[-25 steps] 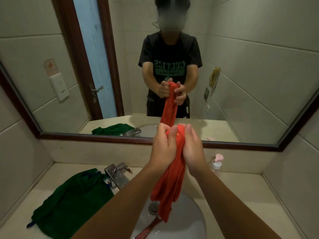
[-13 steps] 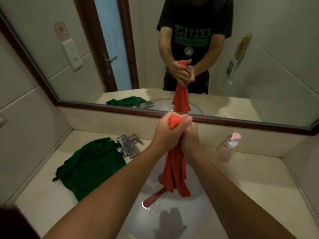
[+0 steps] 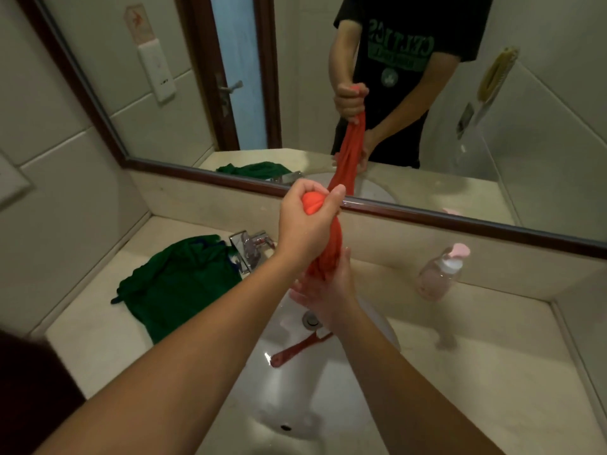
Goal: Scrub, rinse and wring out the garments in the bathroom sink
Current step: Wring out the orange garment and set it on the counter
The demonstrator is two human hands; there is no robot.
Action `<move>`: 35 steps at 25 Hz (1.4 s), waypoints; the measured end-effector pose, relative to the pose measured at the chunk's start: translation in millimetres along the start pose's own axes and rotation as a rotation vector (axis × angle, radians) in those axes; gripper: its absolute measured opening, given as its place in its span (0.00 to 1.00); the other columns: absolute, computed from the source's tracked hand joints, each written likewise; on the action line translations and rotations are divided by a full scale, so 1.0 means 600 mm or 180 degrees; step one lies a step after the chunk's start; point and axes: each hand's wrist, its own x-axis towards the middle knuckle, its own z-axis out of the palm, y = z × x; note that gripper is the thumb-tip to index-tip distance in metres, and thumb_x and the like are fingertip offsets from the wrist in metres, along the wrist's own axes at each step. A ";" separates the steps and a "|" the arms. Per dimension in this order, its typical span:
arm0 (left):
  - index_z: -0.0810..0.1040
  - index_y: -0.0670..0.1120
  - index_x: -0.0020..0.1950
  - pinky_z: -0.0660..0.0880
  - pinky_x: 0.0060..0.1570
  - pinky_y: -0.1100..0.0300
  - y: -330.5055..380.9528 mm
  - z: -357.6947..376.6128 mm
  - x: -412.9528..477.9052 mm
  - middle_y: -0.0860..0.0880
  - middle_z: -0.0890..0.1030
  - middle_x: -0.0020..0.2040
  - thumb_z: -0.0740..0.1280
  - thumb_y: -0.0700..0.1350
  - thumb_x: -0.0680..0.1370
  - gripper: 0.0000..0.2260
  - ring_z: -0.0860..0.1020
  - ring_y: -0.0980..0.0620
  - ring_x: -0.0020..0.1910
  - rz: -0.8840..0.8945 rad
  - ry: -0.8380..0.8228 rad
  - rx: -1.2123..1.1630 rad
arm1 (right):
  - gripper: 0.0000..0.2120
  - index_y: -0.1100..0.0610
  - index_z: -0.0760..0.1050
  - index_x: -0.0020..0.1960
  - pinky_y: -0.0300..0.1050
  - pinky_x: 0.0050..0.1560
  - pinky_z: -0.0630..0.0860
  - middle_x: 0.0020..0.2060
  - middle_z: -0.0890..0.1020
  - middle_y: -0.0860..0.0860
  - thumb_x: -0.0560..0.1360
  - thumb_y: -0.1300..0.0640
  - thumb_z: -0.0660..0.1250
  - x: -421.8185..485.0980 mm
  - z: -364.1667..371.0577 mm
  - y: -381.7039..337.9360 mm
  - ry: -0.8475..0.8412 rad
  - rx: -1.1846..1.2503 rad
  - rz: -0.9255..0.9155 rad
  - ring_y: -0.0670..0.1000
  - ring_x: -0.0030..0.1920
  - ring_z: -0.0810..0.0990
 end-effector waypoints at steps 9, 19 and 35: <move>0.72 0.39 0.42 0.79 0.37 0.49 -0.085 -0.213 -0.034 0.42 0.74 0.30 0.70 0.40 0.75 0.08 0.74 0.43 0.31 -0.0420 -0.0634 -0.0744 | 0.61 0.60 0.64 0.74 0.57 0.56 0.83 0.64 0.81 0.60 0.49 0.44 0.88 0.209 -0.043 0.131 0.1371 0.0855 -0.0145 0.60 0.56 0.86; 0.80 0.40 0.51 0.82 0.45 0.47 -0.141 -0.266 -0.034 0.41 0.83 0.39 0.72 0.39 0.78 0.04 0.84 0.44 0.37 -0.0341 -0.0730 -0.0247 | 0.32 0.56 0.68 0.62 0.55 0.46 0.80 0.47 0.78 0.58 0.64 0.73 0.77 0.128 -0.025 0.093 0.0507 -0.0281 -0.1692 0.60 0.48 0.79; 0.77 0.37 0.48 0.80 0.45 0.51 -0.038 -0.085 0.017 0.42 0.82 0.41 0.80 0.36 0.70 0.14 0.82 0.49 0.41 -0.0193 -0.0565 -0.0533 | 0.41 0.51 0.58 0.80 0.48 0.54 0.82 0.65 0.78 0.55 0.76 0.28 0.58 -0.095 0.106 -0.136 -0.0572 -0.1237 -0.1810 0.53 0.58 0.84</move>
